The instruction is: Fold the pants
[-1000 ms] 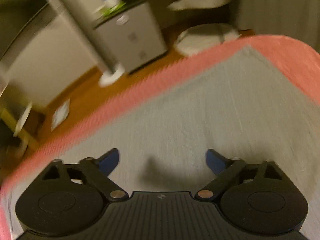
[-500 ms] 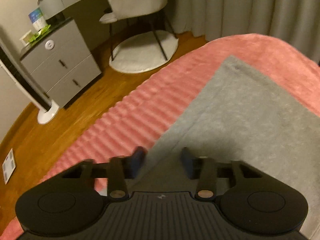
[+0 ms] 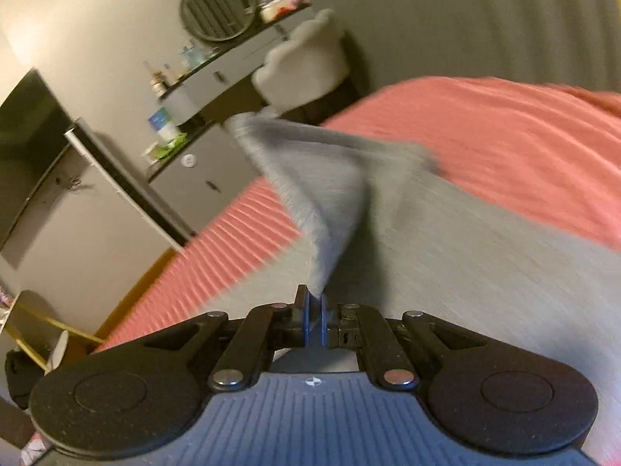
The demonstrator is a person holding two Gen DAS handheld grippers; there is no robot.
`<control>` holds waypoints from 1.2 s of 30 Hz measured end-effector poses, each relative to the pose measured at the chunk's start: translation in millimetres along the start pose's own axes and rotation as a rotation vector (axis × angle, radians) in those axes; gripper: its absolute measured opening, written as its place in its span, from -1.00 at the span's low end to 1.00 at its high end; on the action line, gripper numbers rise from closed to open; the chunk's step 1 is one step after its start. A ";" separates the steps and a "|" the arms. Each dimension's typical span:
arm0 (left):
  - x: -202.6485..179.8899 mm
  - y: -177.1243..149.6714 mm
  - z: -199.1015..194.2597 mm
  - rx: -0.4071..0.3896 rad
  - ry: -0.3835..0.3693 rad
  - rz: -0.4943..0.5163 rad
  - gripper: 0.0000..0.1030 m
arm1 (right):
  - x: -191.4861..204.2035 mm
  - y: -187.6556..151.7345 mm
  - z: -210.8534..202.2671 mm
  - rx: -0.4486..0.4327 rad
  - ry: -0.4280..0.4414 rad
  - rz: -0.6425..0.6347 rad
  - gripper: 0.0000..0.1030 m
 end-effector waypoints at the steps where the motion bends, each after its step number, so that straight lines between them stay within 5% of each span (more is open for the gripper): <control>1: 0.8 1.5 -2.1 0.004 -0.005 -0.004 1.00 | -15.4 -12.5 -7.9 -0.031 -0.021 0.025 -0.91; 3: 1.6 6.7 -9.2 0.025 -0.019 -0.014 1.00 | -31.2 -25.9 -8.9 -0.088 -0.112 0.014 -0.81; 5: 3.3 16.6 -20.1 0.046 -0.076 -0.056 1.00 | -45.8 -16.4 -3.5 -0.061 -0.100 0.029 -0.68; 8: 5.8 43.2 -34.9 0.035 -0.191 -0.152 1.00 | -57.7 -10.0 4.3 -0.036 0.004 0.085 0.12; 9: 5.0 53.6 -34.9 0.031 -0.222 -0.167 1.00 | -55.4 -9.8 8.8 -0.022 0.030 0.082 0.22; 13: -8.2 102.9 -1.4 0.107 -0.317 -0.175 1.00 | -45.2 -1.2 32.6 -0.049 0.057 0.017 0.14; 15: -15.9 121.0 27.8 0.167 -0.328 -0.192 0.97 | -47.7 -3.6 41.1 -0.031 0.068 0.033 -0.82; 16: -19.9 127.1 41.8 0.192 -0.322 -0.201 0.80 | -46.3 -7.2 40.2 -0.025 0.082 0.042 -0.87; 17: -22.8 133.6 58.5 0.226 -0.304 -0.215 0.60 | -48.3 -9.6 41.9 -0.010 0.098 0.052 -0.87; 22: -32.4 144.0 119.0 0.357 -0.287 -0.273 0.51 | -53.0 -8.3 39.2 -0.044 0.169 0.090 -0.75; 24: -34.6 144.1 137.4 0.398 -0.313 -0.320 0.30 | -53.9 -6.6 42.5 -0.047 0.181 0.093 -0.70; 28: -33.5 140.4 151.6 0.462 -0.346 -0.427 -0.85 | -62.5 -8.0 54.5 -0.017 0.206 0.160 -0.77; 36: -22.3 143.3 33.2 0.249 -0.384 -0.248 -0.87 | -74.4 0.8 34.2 -0.032 0.310 0.278 -0.90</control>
Point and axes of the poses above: each gripper's, at about its wrist camera, not at the fingertips, and z roughly the way its jaws point, x to its left, y to its top, the point moved 1 cm from there along z, roughly the way its jaws point, and after that the axes turned 7 degrees about x, right-handed, at the moved point
